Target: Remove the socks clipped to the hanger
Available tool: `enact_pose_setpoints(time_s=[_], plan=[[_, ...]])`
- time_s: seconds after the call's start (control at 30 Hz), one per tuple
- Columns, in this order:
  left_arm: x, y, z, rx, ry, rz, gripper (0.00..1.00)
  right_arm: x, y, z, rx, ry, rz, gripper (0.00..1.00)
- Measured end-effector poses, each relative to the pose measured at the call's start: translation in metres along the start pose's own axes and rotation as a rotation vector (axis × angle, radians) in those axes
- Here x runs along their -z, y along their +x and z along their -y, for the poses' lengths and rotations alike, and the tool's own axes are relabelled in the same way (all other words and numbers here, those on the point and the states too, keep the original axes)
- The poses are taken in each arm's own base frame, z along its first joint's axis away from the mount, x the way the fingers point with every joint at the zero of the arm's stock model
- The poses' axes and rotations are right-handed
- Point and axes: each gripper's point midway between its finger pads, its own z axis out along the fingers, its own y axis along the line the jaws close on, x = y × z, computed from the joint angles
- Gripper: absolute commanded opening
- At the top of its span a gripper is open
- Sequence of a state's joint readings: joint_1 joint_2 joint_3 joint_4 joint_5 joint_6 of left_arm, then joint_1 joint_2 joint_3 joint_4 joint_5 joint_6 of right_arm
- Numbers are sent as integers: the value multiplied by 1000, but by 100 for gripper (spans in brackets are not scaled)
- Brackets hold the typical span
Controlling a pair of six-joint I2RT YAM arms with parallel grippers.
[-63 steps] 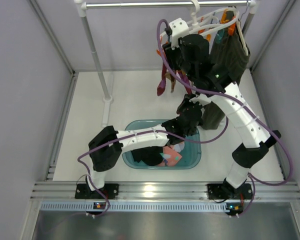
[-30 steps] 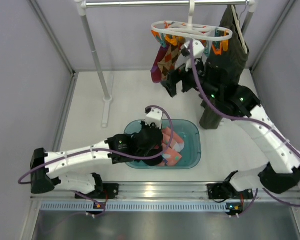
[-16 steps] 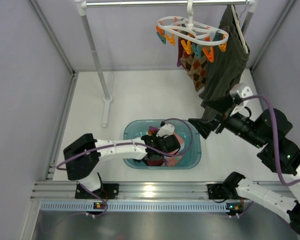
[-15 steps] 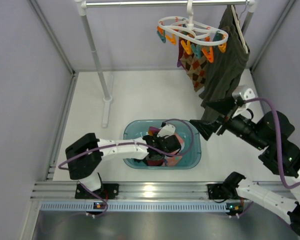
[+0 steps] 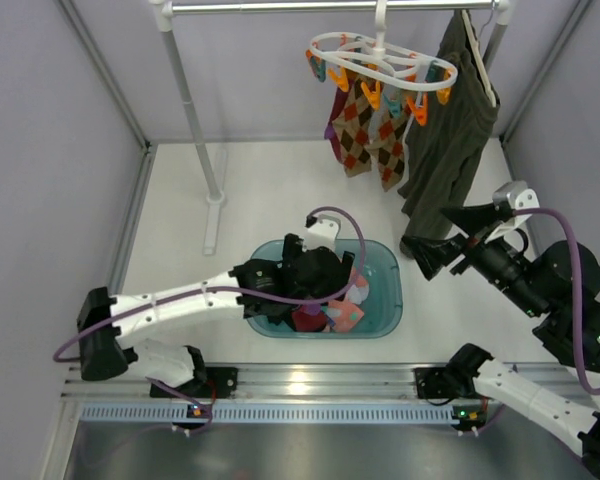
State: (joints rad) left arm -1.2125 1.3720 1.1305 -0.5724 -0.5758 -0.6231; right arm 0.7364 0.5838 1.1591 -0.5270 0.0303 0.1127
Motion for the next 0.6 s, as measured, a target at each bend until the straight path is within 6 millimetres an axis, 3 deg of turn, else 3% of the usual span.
enact_pose_setpoints(time_s=[0.13,0.27,0.4,0.6], plan=[[29,-44,0,39,45,112,99,7,-1,14,-3,78,9,99],[36,-73,0,12,27,180,99,16,-5,23,-18,131,46,99],[18,-111,3,-3,85,256,98,23,0,22,-35,118,83,100],[-24,-192,-55,47,93,471,99,23,2,12,-36,58,96,99]])
